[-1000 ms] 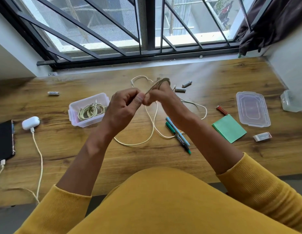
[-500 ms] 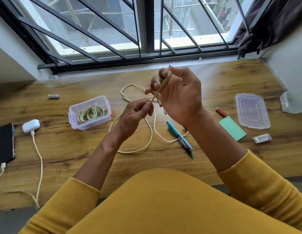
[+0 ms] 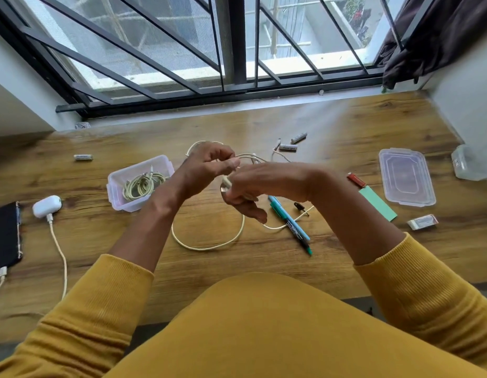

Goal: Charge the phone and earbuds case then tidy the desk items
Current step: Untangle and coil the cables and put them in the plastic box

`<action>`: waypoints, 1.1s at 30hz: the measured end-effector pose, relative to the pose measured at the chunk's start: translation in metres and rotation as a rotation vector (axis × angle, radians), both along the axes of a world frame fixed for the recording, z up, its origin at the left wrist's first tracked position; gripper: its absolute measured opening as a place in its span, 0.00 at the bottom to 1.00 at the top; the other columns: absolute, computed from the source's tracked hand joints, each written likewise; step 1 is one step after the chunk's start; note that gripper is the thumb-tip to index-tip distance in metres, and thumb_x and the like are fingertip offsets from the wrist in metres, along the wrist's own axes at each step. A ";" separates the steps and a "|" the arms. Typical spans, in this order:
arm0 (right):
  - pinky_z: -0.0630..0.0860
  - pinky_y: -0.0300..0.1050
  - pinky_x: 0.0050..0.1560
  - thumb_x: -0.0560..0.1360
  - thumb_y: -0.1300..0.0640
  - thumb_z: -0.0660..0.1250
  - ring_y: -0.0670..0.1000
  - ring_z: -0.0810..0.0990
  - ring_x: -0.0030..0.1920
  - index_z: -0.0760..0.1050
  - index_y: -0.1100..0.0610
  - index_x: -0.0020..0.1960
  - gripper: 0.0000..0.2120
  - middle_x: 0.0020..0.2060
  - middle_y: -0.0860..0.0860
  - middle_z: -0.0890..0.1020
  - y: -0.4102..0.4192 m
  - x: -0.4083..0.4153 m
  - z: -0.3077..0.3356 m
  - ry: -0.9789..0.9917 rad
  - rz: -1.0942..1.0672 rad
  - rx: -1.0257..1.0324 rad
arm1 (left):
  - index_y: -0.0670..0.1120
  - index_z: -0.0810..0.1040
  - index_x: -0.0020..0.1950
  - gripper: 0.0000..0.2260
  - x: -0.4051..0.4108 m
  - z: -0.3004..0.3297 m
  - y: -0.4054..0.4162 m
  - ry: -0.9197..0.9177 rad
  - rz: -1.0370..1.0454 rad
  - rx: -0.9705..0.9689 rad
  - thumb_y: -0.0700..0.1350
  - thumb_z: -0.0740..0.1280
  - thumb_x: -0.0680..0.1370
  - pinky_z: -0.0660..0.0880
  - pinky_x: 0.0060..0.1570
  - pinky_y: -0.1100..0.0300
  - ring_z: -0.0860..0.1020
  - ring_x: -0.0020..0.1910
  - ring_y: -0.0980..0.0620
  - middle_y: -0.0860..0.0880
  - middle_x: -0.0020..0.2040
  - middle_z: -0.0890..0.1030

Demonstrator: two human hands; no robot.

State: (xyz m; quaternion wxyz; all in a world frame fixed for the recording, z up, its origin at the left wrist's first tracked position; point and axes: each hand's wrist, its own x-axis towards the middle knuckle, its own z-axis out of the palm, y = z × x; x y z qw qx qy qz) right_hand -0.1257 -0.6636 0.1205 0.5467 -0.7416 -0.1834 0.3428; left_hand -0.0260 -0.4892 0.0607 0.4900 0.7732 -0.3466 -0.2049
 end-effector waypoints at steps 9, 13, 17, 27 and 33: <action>0.75 0.47 0.39 0.86 0.51 0.57 0.55 0.76 0.37 0.70 0.58 0.49 0.13 0.41 0.57 0.78 0.012 0.013 -0.023 -0.028 -0.288 -0.588 | 0.45 0.76 0.36 0.17 0.008 0.005 0.006 -0.168 0.099 0.063 0.55 0.66 0.80 0.75 0.46 0.37 0.76 0.39 0.37 0.39 0.36 0.77; 0.78 0.57 0.49 0.84 0.50 0.59 0.55 0.76 0.43 0.72 0.56 0.44 0.13 0.41 0.54 0.77 0.007 0.019 -0.030 -0.183 -0.496 -0.593 | 0.40 0.75 0.37 0.19 0.008 0.008 0.012 -0.144 0.137 -0.027 0.53 0.63 0.82 0.71 0.44 0.45 0.73 0.37 0.44 0.39 0.35 0.75; 0.78 0.66 0.56 0.81 0.53 0.66 0.55 0.76 0.46 0.72 0.56 0.50 0.06 0.46 0.56 0.78 -0.003 0.021 -0.029 -0.170 -0.704 -0.299 | 0.44 0.72 0.36 0.16 0.003 0.011 0.014 -0.061 0.177 -0.141 0.48 0.62 0.83 0.65 0.40 0.51 0.67 0.36 0.46 0.43 0.34 0.69; 0.74 0.55 0.60 0.70 0.58 0.64 0.54 0.79 0.54 0.69 0.61 0.53 0.13 0.51 0.61 0.79 0.005 0.023 -0.007 -0.200 -0.824 0.379 | 0.42 0.72 0.38 0.15 -0.024 0.005 -0.001 0.078 0.165 -0.252 0.41 0.59 0.85 0.65 0.37 0.54 0.67 0.35 0.49 0.45 0.35 0.68; 0.69 0.68 0.72 0.75 0.61 0.57 0.62 0.82 0.53 0.67 0.58 0.49 0.04 0.46 0.61 0.79 -0.001 0.022 0.001 -0.066 -0.645 0.824 | 0.40 0.73 0.41 0.14 -0.036 0.000 -0.004 0.118 0.108 -0.263 0.40 0.59 0.86 0.68 0.37 0.60 0.67 0.35 0.50 0.43 0.36 0.67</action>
